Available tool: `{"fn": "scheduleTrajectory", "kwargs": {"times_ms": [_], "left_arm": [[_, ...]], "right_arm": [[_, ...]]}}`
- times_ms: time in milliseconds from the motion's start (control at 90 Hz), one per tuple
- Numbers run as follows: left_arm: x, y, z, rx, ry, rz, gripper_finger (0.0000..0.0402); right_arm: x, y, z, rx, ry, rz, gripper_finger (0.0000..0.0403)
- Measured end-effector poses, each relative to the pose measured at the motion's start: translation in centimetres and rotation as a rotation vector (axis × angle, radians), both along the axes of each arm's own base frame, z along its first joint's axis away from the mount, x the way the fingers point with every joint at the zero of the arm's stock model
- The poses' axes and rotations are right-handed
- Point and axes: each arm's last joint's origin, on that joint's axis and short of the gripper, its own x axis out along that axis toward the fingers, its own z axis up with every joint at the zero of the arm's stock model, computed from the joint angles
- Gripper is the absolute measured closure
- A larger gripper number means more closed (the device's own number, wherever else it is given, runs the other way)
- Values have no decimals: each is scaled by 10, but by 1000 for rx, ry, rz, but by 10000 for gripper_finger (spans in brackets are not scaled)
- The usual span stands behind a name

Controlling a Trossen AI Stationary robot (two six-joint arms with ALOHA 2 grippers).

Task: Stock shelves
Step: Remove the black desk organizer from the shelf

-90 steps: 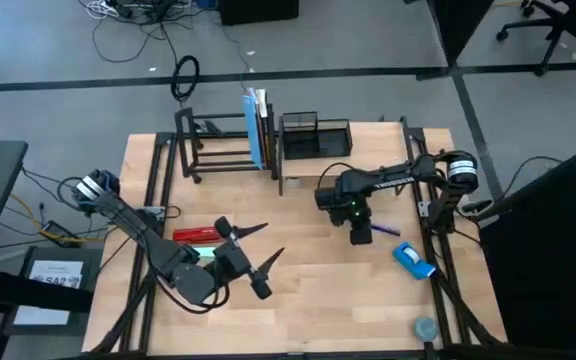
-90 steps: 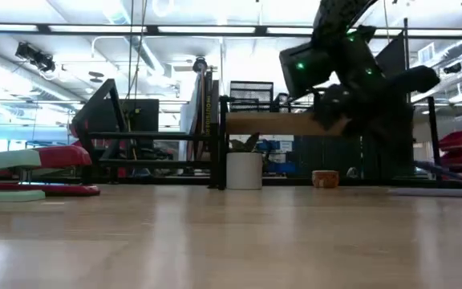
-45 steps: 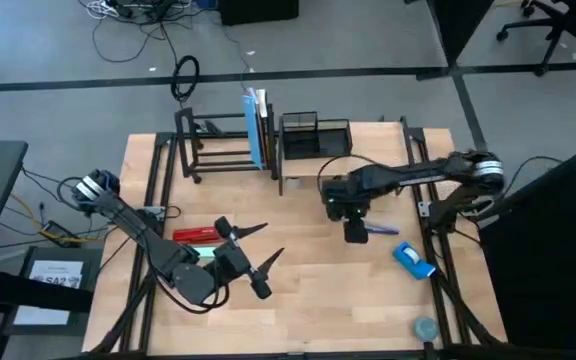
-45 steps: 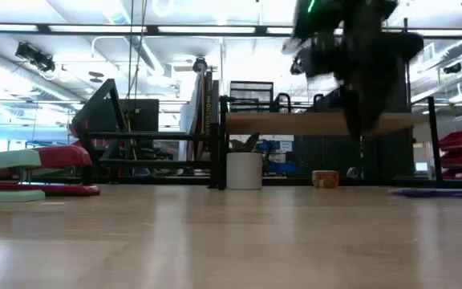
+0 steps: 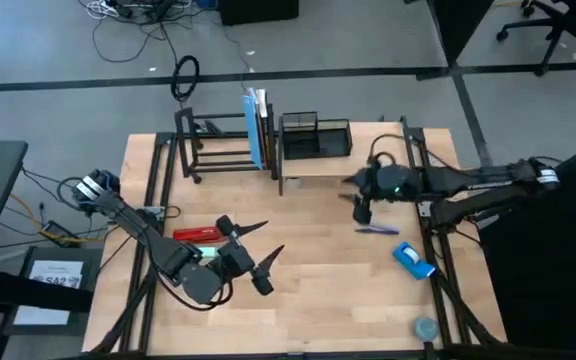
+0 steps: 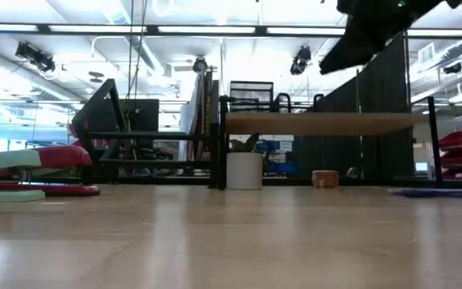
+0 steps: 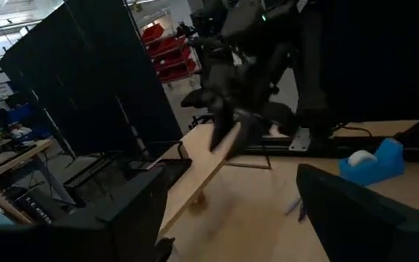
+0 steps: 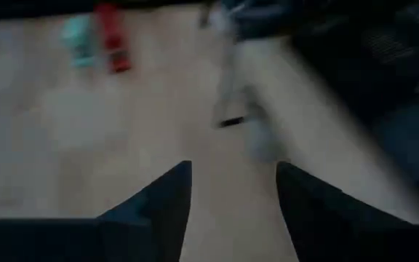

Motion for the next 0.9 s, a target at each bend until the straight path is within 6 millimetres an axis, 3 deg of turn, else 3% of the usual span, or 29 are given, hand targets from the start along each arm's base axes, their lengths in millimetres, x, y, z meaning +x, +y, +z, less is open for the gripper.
{"fn": "scheduleTrajectory", "kwargs": {"times_ms": [122, 267, 500, 667, 900], "left_arm": [[3, 4, 0, -5, -5, 11, 117], [7, 8, 1, -20, -9, -21, 117], [14, 15, 0, -60, -18, -81, 117], [15, 16, -1, -67, -17, -90, 117], [15, 16, -1, -67, -17, -91, 117]], "right_arm": [[0, -31, 25, -135, 35, -45, 237], [3, -72, 33, -141, 192, 51, 227], [23, -117, 17, -109, 479, 167, 217], [33, -129, 8, -66, 606, 214, 237], [35, -125, 2, -70, 716, 218, 298]]}}
